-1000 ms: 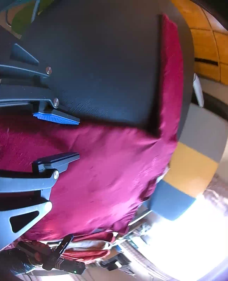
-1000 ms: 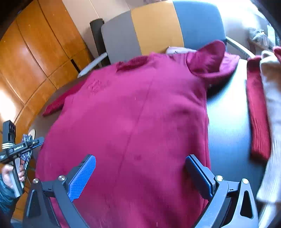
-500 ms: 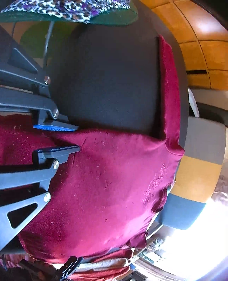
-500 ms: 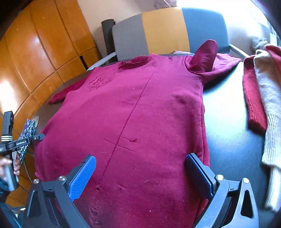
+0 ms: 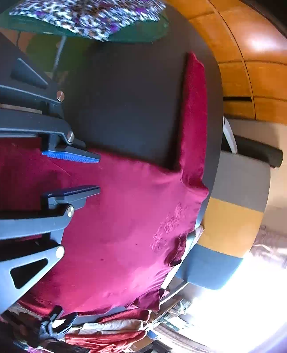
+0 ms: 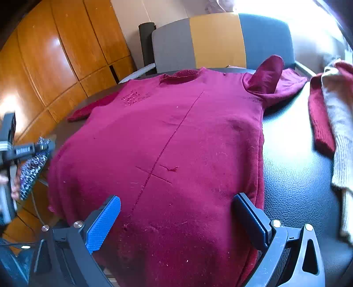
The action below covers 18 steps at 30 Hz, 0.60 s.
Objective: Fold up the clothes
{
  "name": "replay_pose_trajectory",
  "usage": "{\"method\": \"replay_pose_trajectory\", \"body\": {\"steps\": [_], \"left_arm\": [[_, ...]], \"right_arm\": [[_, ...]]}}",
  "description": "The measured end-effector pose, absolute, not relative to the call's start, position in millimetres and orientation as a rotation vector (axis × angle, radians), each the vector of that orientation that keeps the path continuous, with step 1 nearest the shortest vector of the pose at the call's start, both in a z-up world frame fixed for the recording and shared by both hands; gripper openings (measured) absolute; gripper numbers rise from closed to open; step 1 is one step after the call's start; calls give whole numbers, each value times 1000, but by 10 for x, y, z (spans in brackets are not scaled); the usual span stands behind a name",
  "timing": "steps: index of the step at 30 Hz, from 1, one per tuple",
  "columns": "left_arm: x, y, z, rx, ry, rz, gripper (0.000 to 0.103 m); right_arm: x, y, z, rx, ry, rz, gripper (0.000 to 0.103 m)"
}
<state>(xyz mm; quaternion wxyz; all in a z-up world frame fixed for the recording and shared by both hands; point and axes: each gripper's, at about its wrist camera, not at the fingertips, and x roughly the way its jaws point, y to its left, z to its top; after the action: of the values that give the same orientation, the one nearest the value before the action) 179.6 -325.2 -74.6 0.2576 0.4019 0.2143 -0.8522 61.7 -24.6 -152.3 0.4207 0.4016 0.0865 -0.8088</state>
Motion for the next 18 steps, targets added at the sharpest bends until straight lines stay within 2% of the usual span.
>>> {"method": "replay_pose_trajectory", "body": {"steps": [9, 15, 18], "left_arm": [[950, -3353, -574, 1005, 469, -2420, 27], [387, -3342, -810, 1066, 364, -2426, 28], [240, -3370, -989, 1110, 380, -2421, 29]], "right_arm": [[568, -278, -1540, 1012, 236, -2044, 103], [548, -293, -1556, 1011, 275, -2043, 103], [521, -312, -1559, 1010, 291, -2040, 103]]}}
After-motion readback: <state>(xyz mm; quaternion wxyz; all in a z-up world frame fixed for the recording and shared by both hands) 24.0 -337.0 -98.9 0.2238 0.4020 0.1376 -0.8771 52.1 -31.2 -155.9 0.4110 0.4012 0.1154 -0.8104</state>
